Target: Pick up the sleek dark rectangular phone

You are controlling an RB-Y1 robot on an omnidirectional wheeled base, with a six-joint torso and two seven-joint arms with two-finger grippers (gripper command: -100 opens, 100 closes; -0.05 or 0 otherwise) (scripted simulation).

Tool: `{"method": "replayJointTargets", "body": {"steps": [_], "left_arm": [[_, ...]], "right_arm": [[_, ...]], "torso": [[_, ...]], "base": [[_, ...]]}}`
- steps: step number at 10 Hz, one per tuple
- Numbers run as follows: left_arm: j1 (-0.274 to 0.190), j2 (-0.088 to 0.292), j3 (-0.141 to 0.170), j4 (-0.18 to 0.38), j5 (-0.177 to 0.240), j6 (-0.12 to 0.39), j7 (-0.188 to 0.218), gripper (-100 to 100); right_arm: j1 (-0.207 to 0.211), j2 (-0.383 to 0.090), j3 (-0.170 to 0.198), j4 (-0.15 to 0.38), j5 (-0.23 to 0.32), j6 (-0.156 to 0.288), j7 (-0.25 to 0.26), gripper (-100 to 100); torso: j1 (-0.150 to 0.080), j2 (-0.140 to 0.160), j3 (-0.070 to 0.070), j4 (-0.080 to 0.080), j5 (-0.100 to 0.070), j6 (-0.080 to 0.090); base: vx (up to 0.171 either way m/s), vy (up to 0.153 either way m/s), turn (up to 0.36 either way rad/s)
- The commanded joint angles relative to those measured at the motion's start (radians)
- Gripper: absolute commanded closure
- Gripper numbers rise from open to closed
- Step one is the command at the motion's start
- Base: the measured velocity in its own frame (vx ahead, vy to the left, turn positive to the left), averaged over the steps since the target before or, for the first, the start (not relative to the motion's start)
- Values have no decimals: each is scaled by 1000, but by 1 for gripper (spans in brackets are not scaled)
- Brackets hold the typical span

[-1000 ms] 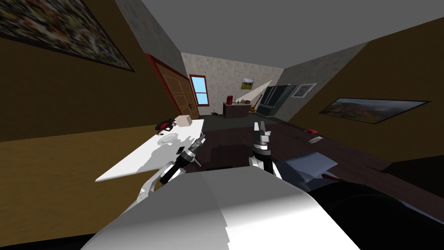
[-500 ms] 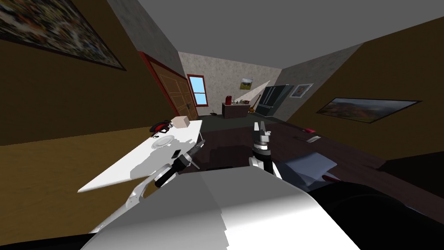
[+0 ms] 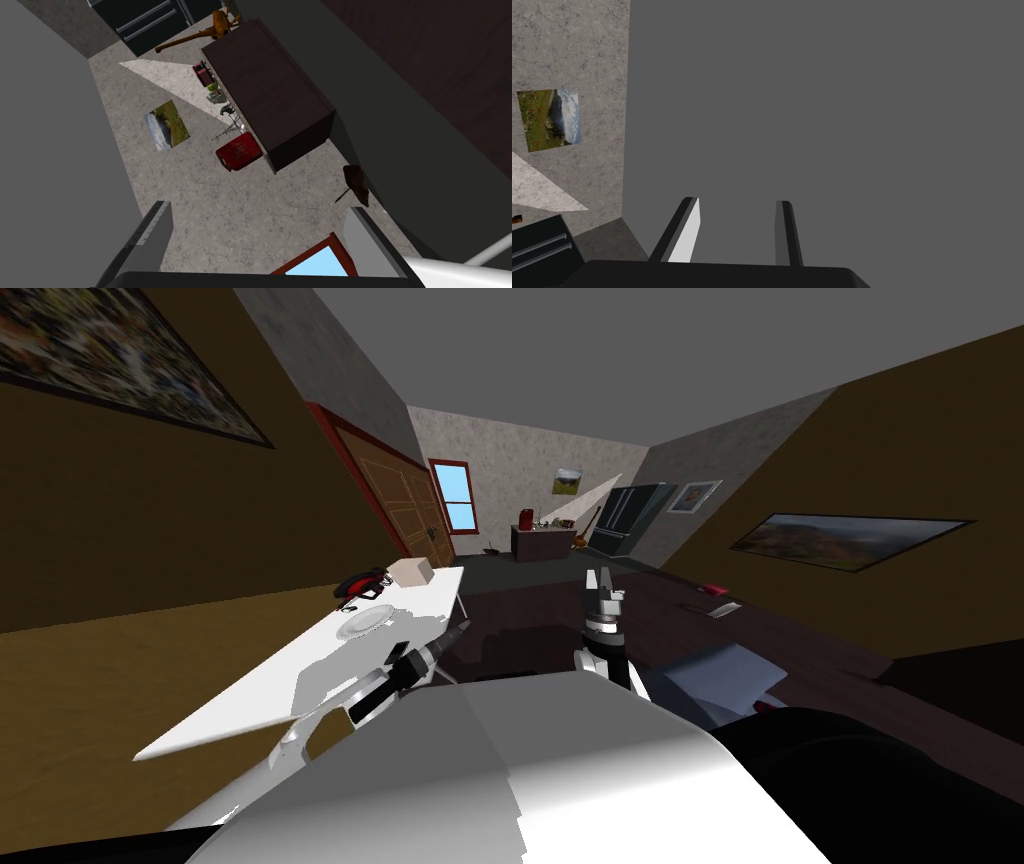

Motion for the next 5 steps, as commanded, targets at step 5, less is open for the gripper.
{"method": "replayJointTargets", "body": {"steps": [5], "left_arm": [[48, 182, -27, 54, -5, 42, -19, -100]], "right_arm": [[0, 0, 0, 0, 0, 0, 0, 0]], "torso": [[1, 0, 0, 0, 0, 0]], "base": [[99, -15, 8]]}}
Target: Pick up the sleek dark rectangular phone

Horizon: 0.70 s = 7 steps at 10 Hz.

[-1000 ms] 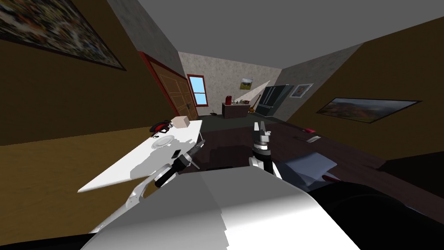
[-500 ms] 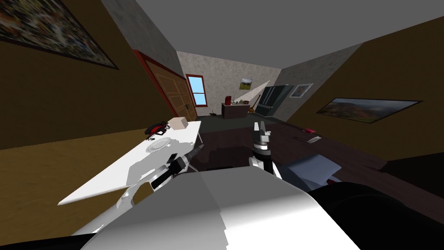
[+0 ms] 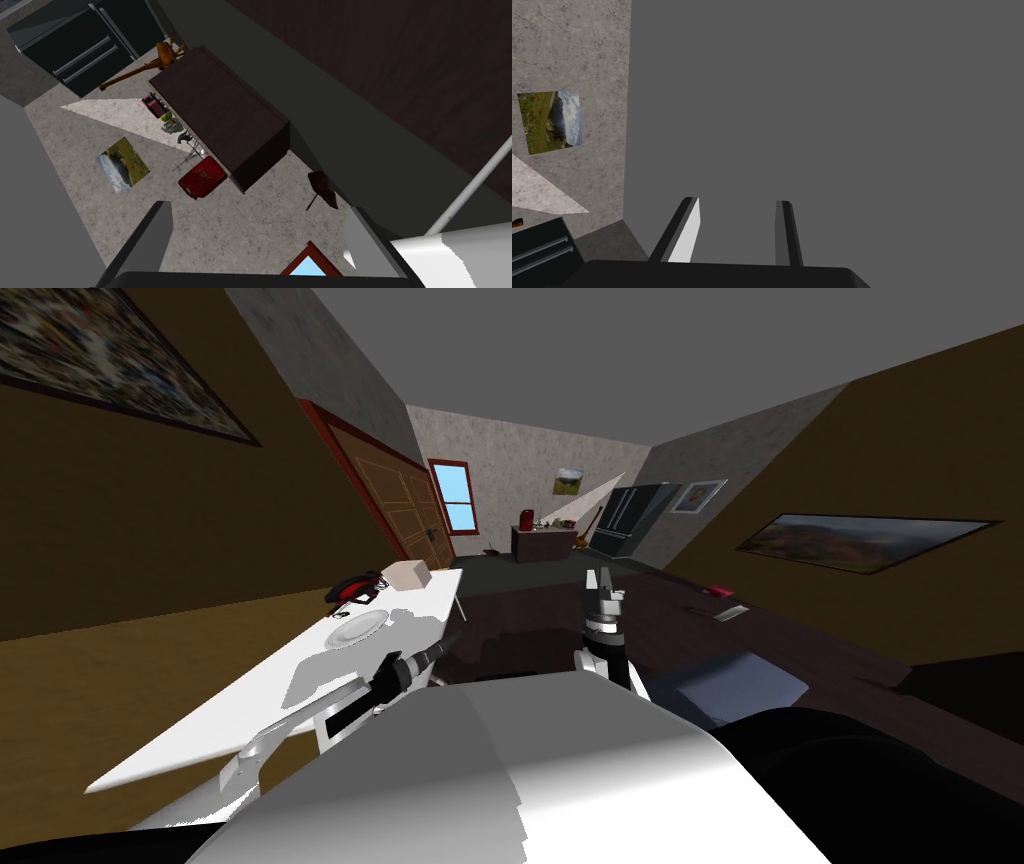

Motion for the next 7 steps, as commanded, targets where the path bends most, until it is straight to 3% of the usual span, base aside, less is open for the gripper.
{"method": "replayJointTargets", "body": {"steps": [1, 7], "left_arm": [[-10, 42, -12, 17, 1, 8, 0, -100], [43, 199, -40, 78, -5, 45, -26, -100]], "right_arm": [[0, 0, 0, 0, 0, 0, 0, 0], [0, 0, 0, 0, 0, 0, 0, 0]], "torso": [[0, 0, 0, 0, 0, 0], [2, 0, 0, 0, 0, 0]], "base": [[108, -5, 18], [111, 9, 34]]}}
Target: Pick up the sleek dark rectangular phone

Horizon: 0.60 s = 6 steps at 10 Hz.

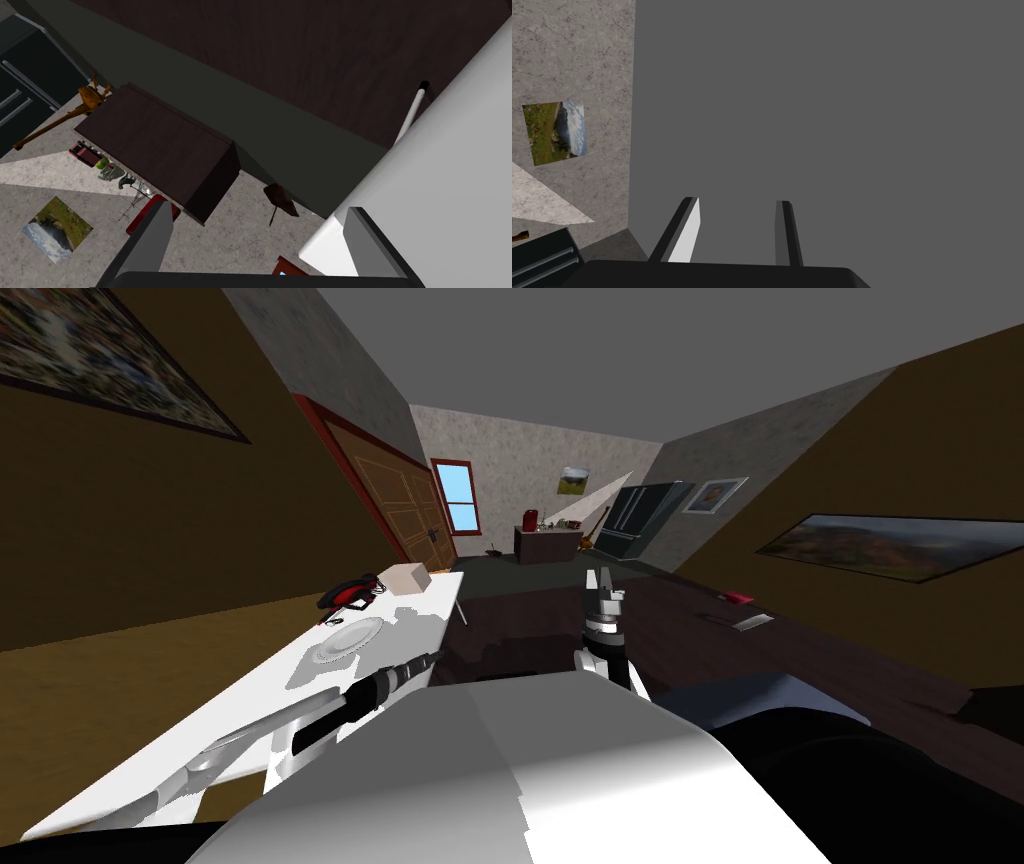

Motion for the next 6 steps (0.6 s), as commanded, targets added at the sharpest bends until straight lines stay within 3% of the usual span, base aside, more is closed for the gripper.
{"method": "replayJointTargets", "body": {"steps": [1, 4, 5, 6], "left_arm": [[25, 50, -5, 22, 2, 9, -6, -100], [47, 113, -13, 42, 0, 20, -16, -100], [71, 153, -21, 61, -1, 31, -26, -100], [71, 154, -21, 61, -1, 31, -26, -100]], "right_arm": [[0, 0, 0, 0, 0, 0, 0, 0], [0, 0, 0, 0, 0, 0, 0, 0], [0, 0, 0, 0, 0, 0, 0, 0], [0, 0, 0, 0, 0, 0, 0, 0]], "torso": [[0, 0, 0, 0, 0, 0], [0, -1, 0, 0, 0, 0], [1, 0, 0, 0, 0, 0], [2, -1, 0, 0, 0, 0]], "base": [[126, -7, 50], [114, 11, 52], [124, 37, 71], [101, 24, 45]]}}
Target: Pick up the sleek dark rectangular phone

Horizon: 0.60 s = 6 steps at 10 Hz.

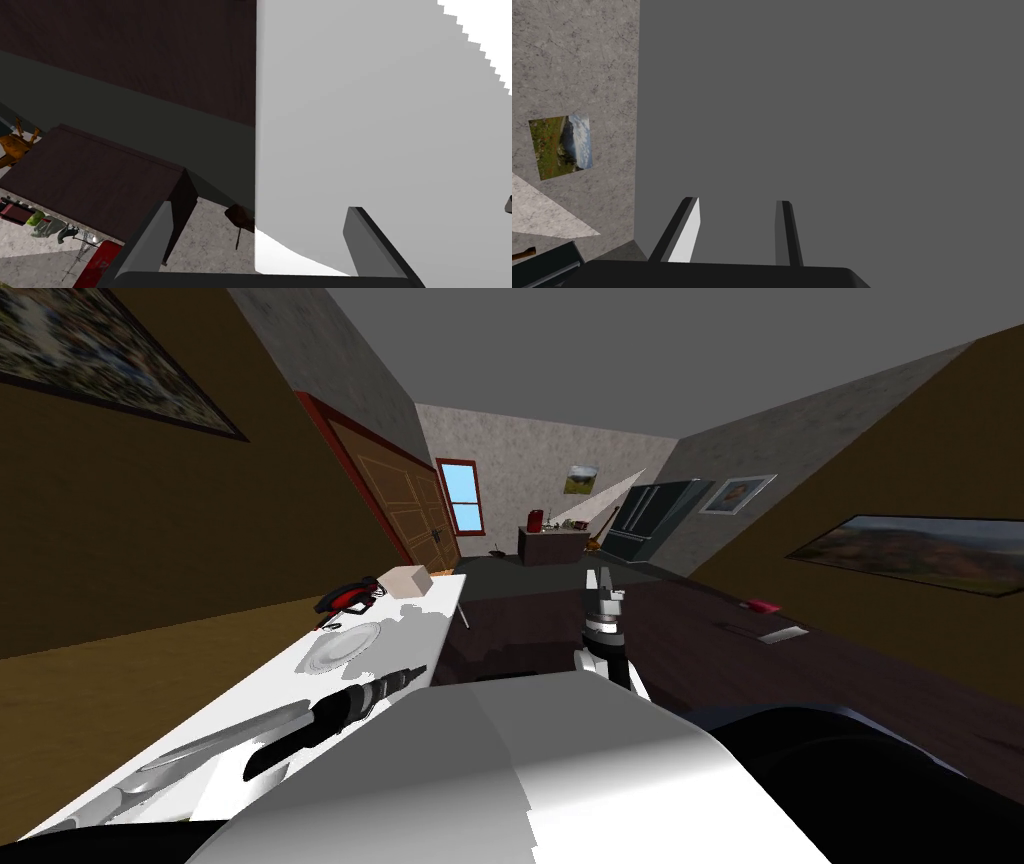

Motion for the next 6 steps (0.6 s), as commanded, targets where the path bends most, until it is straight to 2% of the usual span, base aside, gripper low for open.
{"method": "replayJointTargets", "body": {"steps": [1, 2, 3, 4, 6], "left_arm": [[28, 49, -6, 21, 2, 7, -9, -100], [28, 49, -6, 21, 2, 7, -9, -100], [54, 82, -14, 39, 1, 16, -19, -100], [54, 82, -14, 39, 1, 16, -19, -100], [106, 133, -29, 70, 0, 31, -38, -100]], "right_arm": [[0, 0, 0, 0, 0, 0, 0, 0], [0, 0, 0, 0, 0, 0, 0, 0], [0, 0, 0, 0, 0, 0, 0, 0], [0, 0, 0, 0, 0, 0, 0, 0], [0, 0, 0, 0, 0, 0, 0, 0]], "torso": [[0, 0, 0, 0, 0, 0], [-2, 0, 0, 0, 0, 0], [-2, 0, 0, 0, 0, 0], [0, -2, -1, 0, 0, 0], [-1, -2, -1, 0, 0, 0]], "base": [[111, -5, 82], [112, -5, 47], [138, 24, 109], [110, 17, 45], [161, 24, 124]]}}
